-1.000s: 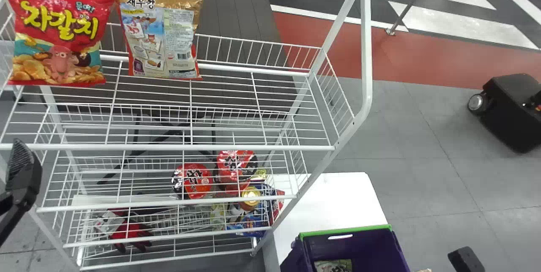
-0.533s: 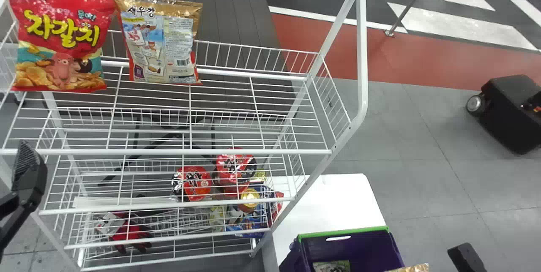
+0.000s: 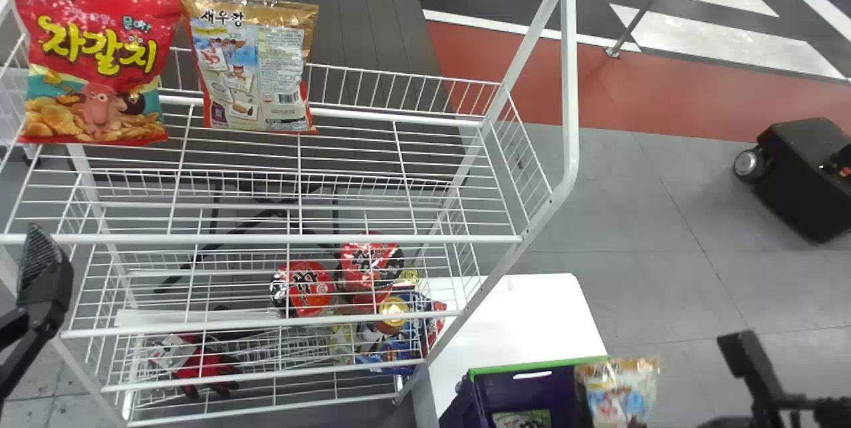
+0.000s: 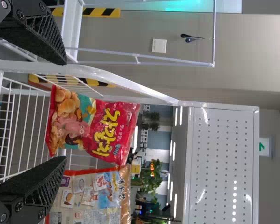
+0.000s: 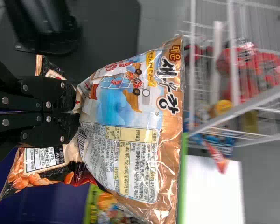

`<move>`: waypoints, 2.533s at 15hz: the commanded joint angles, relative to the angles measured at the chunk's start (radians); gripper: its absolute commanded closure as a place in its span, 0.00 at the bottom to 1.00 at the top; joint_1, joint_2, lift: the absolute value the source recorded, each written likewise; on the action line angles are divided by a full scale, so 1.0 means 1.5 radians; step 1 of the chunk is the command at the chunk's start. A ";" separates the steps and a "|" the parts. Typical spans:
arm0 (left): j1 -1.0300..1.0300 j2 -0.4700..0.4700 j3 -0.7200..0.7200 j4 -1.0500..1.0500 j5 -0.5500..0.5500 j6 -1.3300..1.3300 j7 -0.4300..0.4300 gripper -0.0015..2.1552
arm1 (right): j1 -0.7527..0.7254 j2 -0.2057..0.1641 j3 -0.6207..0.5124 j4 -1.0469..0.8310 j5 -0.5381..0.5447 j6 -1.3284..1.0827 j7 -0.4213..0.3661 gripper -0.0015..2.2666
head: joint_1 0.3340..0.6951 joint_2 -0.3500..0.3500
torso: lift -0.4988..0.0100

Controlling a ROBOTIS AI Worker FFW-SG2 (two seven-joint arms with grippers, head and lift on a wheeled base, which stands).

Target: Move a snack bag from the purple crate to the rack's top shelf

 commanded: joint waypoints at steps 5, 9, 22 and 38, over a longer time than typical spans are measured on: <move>0.003 0.000 -0.005 0.005 -0.007 0.001 0.005 0.04 | -0.037 0.047 -0.153 -0.270 -0.179 0.161 0.004 0.74 | 1.00 0.00 | 0.98; 0.003 0.003 -0.013 0.009 -0.019 0.003 0.008 0.04 | -0.085 0.073 -0.193 -0.346 -0.255 0.257 0.004 0.74 | 1.00 0.00 | 0.98; 0.025 0.003 -0.025 0.009 -0.042 0.001 0.026 0.04 | -0.179 0.208 -0.050 -0.389 -0.440 -0.002 -0.183 0.74 | 1.00 0.22 | 0.98; 0.022 0.005 -0.025 0.034 -0.051 -0.007 0.033 0.04 | -0.386 0.209 0.398 0.052 -0.236 -0.348 -0.477 0.74 | 1.00 0.62 | 0.98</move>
